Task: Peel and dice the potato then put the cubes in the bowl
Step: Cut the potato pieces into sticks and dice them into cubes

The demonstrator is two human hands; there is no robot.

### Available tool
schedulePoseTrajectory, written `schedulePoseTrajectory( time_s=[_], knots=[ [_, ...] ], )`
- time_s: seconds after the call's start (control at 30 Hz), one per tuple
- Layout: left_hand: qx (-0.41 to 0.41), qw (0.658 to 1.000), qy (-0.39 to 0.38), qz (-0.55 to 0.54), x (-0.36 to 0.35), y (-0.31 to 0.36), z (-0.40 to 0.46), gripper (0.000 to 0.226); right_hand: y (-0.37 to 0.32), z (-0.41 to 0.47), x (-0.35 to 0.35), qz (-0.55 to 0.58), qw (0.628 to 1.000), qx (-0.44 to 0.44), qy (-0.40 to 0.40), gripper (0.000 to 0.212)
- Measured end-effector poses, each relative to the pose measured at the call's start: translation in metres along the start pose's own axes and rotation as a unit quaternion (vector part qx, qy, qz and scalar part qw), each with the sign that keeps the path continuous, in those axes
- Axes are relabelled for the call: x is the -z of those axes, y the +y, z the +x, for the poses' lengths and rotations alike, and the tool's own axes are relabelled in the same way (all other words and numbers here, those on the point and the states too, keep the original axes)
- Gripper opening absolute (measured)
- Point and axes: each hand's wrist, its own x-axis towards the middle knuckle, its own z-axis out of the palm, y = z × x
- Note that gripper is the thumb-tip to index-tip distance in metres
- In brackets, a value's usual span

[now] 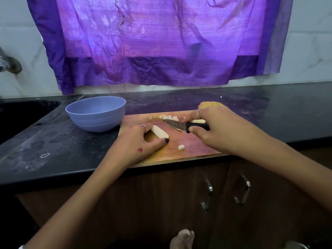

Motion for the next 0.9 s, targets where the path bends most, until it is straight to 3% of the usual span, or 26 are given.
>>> schedulePoseTrajectory(
  time_s=[0.33,0.67,0.9],
  knots=[
    [0.002,1.0,0.014,-0.001,-0.003,-0.004,0.001,0.06,-0.018,0.029,-0.014,0.003,0.999,-0.016,-0.047,0.031],
    [0.003,1.0,0.009,-0.019,-0.003,-0.004,0.002,0.058,-0.043,0.047,0.006,-0.067,0.993,-0.01,-0.1,0.026],
    [0.025,1.0,0.003,-0.016,-0.004,-0.004,0.005,0.07,-0.057,0.067,0.013,-0.116,0.98,0.01,-0.161,0.025]
  ],
)
